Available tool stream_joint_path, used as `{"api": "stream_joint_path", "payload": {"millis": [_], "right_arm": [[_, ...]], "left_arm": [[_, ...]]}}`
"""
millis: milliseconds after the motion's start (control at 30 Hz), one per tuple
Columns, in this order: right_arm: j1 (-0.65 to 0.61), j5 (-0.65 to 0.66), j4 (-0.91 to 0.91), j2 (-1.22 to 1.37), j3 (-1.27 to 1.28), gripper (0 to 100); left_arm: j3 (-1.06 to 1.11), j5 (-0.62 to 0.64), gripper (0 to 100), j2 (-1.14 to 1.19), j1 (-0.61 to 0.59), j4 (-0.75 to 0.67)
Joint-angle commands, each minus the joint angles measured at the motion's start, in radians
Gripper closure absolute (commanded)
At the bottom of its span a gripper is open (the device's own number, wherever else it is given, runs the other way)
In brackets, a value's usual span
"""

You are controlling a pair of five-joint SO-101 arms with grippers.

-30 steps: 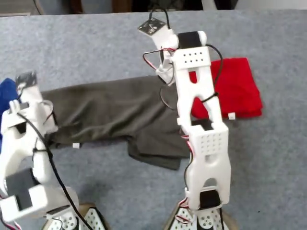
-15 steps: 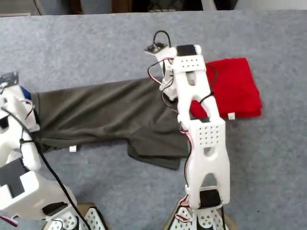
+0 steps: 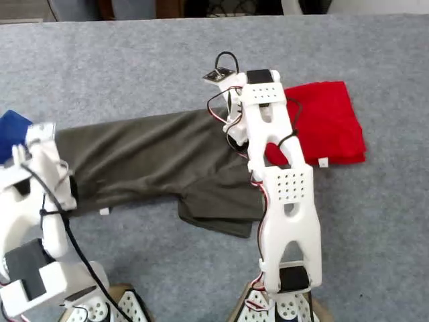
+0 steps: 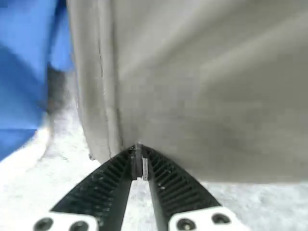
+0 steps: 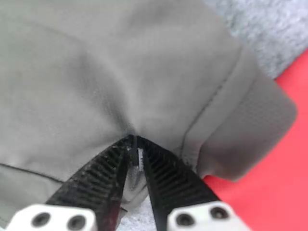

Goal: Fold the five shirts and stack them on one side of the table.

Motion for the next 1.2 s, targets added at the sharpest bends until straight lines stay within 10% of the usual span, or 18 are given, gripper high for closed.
{"api": "stream_joint_path", "payload": {"millis": [0,467,700,1033,1167], "right_arm": [[0.025,0.003,-0.018,0.013,-0.018,98.5],[0.021,0.003,-0.014,0.015,-0.013,98.5],[0.011,0.006,0.052,0.005,-0.065,98.5],[0.012,0.003,0.13,-0.082,-0.271,98.5],[-0.002,0.009,0.129,-0.217,-0.219,98.5]], "left_arm": [[0.042,-0.012,97,0.003,-0.096,-0.087],[-0.278,-0.164,97,0.005,-0.143,0.049],[-0.444,0.014,97,0.015,-0.025,0.143],[-0.395,0.262,97,0.338,0.116,-0.47],[-0.642,0.322,97,0.512,0.085,-0.347]]}}
